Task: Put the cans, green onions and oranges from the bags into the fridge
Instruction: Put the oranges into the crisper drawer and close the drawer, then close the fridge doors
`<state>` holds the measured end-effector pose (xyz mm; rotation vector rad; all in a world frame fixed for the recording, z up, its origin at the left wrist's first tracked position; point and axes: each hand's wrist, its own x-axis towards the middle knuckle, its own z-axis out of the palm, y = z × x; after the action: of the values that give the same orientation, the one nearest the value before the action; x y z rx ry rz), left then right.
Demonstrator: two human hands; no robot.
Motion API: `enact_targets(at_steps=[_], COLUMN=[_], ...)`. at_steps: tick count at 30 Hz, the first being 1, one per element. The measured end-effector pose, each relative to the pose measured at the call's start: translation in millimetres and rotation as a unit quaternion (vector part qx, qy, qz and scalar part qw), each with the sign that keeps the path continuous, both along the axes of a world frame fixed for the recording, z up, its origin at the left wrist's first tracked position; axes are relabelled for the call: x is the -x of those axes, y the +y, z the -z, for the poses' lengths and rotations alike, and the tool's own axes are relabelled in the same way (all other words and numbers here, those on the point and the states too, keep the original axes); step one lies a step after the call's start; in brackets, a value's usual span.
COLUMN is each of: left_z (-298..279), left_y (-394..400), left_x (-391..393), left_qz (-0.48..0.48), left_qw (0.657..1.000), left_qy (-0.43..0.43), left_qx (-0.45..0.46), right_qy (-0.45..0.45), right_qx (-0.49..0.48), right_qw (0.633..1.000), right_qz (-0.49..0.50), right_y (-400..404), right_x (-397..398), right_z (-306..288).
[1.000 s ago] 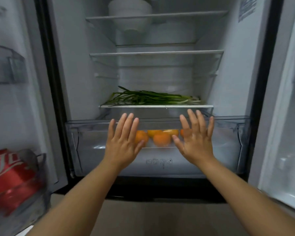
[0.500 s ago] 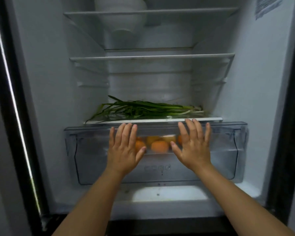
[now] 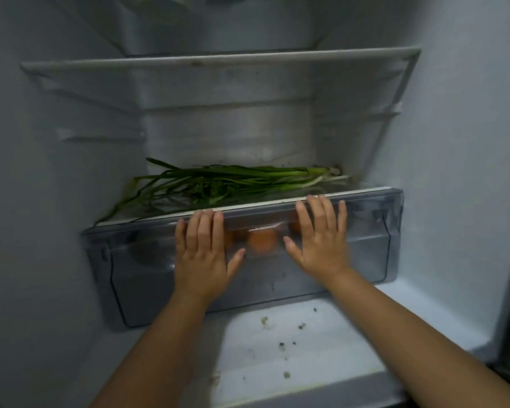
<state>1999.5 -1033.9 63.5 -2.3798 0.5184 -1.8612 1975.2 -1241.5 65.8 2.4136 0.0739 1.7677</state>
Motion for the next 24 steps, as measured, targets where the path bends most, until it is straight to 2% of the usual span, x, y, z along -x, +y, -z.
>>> enact_targets(at_steps=[4, 6, 9, 11, 16, 18, 22, 24], left_z=[-6.4, -10.3, -17.8, -18.3, -4.9, 0.6, 1.3, -1.7], left_y=[0.4, -0.3, -2.5, 1.9, 38.8, 63.8, 121.5, 150.3], left_x=[17.0, 34.4, 88.5, 137.5, 277.0, 331.0, 429.4, 473.9], left_qz=[-0.04, -0.066, -0.096, -0.127, -0.19, -0.202, -0.23, -0.256], left_qw=[0.996, 0.988, 0.974, 0.969, 0.964, 0.969, 0.972, 0.966], left_qy=[0.084, 0.133, 0.205, 0.212, 0.184, 0.144, 0.034, 0.021], left_qx=[-0.01, -0.03, -0.008, 0.007, -0.008, 0.011, 0.024, 0.042], right_qy=[0.093, 0.172, 0.233, 0.258, 0.234, 0.21, 0.182, 0.155], right_qx=[-0.002, -0.015, -0.014, -0.023, -0.01, 0.008, 0.0, 0.001], right_qw=[0.996, 0.984, 0.97, 0.961, 0.947, 0.94, 0.905, 0.892], right_qz=[-0.013, -0.033, -0.071, -0.097, -0.221, -0.267, -0.384, -0.425], right_y=[1.6, -2.9, -7.0, -4.3, 30.8, 57.1, 122.1, 158.4], right_x=[26.5, 51.1, 99.0, 137.7, 229.2, 265.9, 334.8, 363.4], right_z=[-10.2, -19.5, -25.2, -18.5, 2.2, 4.3, -5.6, -12.9])
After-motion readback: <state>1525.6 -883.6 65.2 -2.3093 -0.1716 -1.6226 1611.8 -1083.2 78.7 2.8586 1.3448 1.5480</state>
